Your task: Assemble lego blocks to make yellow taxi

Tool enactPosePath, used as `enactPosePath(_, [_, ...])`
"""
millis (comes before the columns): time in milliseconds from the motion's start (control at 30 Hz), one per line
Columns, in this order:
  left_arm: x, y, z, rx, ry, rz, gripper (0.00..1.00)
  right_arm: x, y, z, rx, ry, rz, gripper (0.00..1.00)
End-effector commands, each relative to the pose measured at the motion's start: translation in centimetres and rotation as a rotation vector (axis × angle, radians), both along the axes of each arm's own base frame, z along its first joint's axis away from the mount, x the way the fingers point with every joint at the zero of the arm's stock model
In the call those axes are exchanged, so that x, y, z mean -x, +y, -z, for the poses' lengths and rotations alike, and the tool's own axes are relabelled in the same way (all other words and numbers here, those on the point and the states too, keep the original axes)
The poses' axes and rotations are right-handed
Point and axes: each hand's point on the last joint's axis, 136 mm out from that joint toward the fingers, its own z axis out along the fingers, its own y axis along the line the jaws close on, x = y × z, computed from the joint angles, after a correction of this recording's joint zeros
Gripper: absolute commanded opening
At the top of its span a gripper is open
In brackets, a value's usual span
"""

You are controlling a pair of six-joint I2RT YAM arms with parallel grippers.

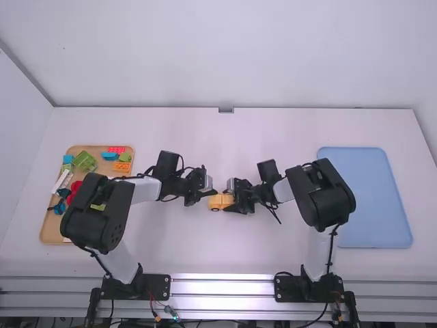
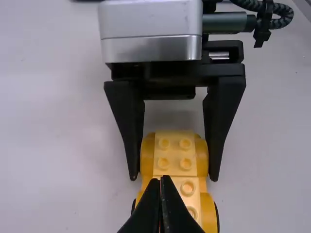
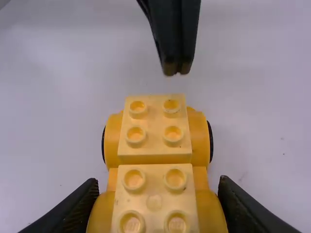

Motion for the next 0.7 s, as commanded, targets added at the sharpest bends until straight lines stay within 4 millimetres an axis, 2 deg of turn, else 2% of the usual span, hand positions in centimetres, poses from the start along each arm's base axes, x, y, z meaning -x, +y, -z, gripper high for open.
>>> enactPosePath(0, [0.1,-0.4,1.4,-0.021,0.055,-0.014,0.02,-0.1,-0.1,0.6,0.021,0.017,0.013,0.43])
enactPosePath(67, [-0.3,-0.3,2.2,-0.028,0.082,-0.04,0.02,-0.1,-0.1,0.6,0.022,0.017,0.013,0.43])
enactPosePath(333, [0.9,-0.2,5.0,-0.058,0.145,-0.019,0.02,-0.2,-0.1,0.6,0.02,0.011,0.013,0.43])
enactPosePath(467, [2.2,-0.5,6.5,-0.09,0.134,0.042,0.02,-0.2,-0.1,0.6,0.021,0.01,0.014,0.43])
enactPosePath(533, [2.8,0.0,7.6,-0.135,0.141,0.056,0.01,-0.3,-0.2,0.6,0.02,0.01,0.016,0.43])
enactPosePath(667, [2.9,0.9,8.6,-0.2,0.17,0.025,0.01,-0.7,-0.7,0.6,0.02,0.012,0.033,0.43])
